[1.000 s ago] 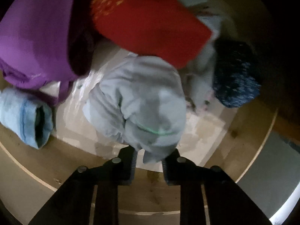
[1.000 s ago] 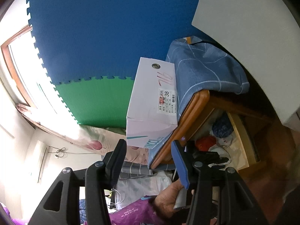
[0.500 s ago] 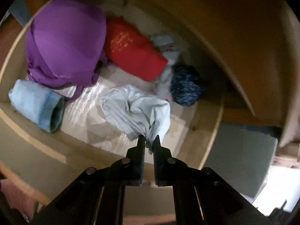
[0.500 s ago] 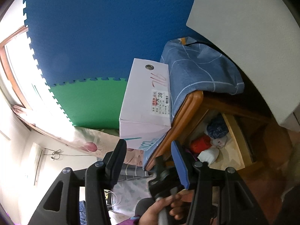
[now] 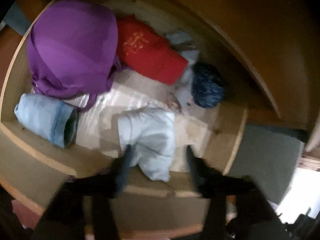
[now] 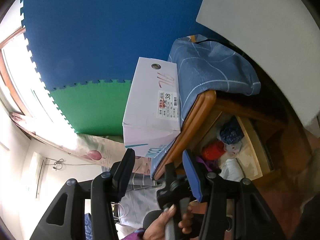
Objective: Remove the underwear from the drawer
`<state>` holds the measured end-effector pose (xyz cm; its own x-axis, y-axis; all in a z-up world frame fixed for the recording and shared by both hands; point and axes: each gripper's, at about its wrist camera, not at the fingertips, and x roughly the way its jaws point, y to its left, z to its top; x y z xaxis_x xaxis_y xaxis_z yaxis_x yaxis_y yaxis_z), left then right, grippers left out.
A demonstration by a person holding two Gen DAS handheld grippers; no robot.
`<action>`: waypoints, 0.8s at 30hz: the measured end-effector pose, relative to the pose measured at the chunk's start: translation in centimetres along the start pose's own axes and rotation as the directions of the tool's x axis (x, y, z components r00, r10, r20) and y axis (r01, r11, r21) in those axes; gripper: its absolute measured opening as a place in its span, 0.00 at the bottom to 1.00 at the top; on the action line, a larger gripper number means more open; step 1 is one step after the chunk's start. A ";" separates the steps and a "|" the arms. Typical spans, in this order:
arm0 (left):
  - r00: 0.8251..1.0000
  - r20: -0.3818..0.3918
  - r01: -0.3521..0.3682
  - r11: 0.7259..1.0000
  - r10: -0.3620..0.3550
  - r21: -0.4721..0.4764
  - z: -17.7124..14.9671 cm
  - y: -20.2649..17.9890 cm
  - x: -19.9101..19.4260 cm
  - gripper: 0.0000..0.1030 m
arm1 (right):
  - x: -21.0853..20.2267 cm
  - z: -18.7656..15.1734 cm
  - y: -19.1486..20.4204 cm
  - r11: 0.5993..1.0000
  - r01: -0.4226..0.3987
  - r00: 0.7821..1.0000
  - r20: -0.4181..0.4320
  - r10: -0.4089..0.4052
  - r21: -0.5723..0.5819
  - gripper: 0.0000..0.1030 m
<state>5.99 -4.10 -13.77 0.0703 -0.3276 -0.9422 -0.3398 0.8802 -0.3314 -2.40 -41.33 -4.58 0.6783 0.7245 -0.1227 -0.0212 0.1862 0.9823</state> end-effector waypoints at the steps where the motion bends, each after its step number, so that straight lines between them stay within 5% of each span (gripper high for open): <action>1: 1.000 -0.002 -0.028 1.000 0.028 -0.001 0.1 -0.1 0.5 0.61 | 0.0 0.0 -0.1 1.000 -0.004 1.000 -0.003 0.004 0.005 0.50; 4: 0.982 -0.099 -0.155 0.985 0.162 0.072 0.6 -0.5 3.6 0.88 | -0.1 0.1 -0.6 0.999 -0.030 1.000 -0.007 0.030 0.041 0.50; 5: 0.967 -0.122 -0.214 0.974 0.223 0.079 0.7 -0.5 4.5 0.80 | -0.2 0.1 -0.7 0.998 -0.034 0.999 -0.007 0.034 0.050 0.50; 9: 0.980 -0.165 -0.102 0.994 0.107 0.037 0.9 -1.1 5.2 0.88 | -0.1 0.2 -0.8 0.996 -0.054 0.998 -0.011 0.055 0.067 0.50; 10: 0.976 -0.173 -0.127 0.990 0.135 0.055 1.0 -1.5 5.7 0.84 | 0.0 0.2 -0.8 0.996 -0.057 0.998 -0.015 0.058 0.067 0.50; 11: 0.971 -0.168 -0.159 0.984 0.171 0.083 1.1 -1.8 5.8 0.69 | 0.0 0.2 -0.7 0.996 -0.059 0.998 -0.018 0.060 0.067 0.50; 12: 0.975 -0.142 -0.159 0.983 0.170 0.088 1.0 -1.8 5.6 0.54 | 0.1 0.1 -0.8 0.996 -0.061 0.998 -0.023 0.063 0.071 0.50; 14: 0.983 -0.119 -0.131 0.988 0.140 0.080 1.1 -1.6 5.3 0.41 | 0.1 0.1 -0.9 0.995 -0.066 0.997 -0.027 0.068 0.081 0.50; 18: 0.988 -0.012 -0.151 0.973 0.156 0.173 0.5 -2.1 3.2 0.34 | -0.4 0.2 -1.2 0.994 -0.067 0.998 -0.004 0.068 0.092 0.50; 24: 0.995 0.091 -0.050 0.976 0.032 0.213 -2.4 -1.0 -0.5 0.33 | -0.3 0.3 -1.3 0.994 -0.056 0.998 -0.002 0.057 0.096 0.50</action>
<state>4.02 -5.66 -12.84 0.1445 -0.2670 -0.9528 -0.1357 0.9485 -0.2864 -2.39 -42.00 -5.82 0.6747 0.7350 -0.0672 0.0111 0.0809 0.9967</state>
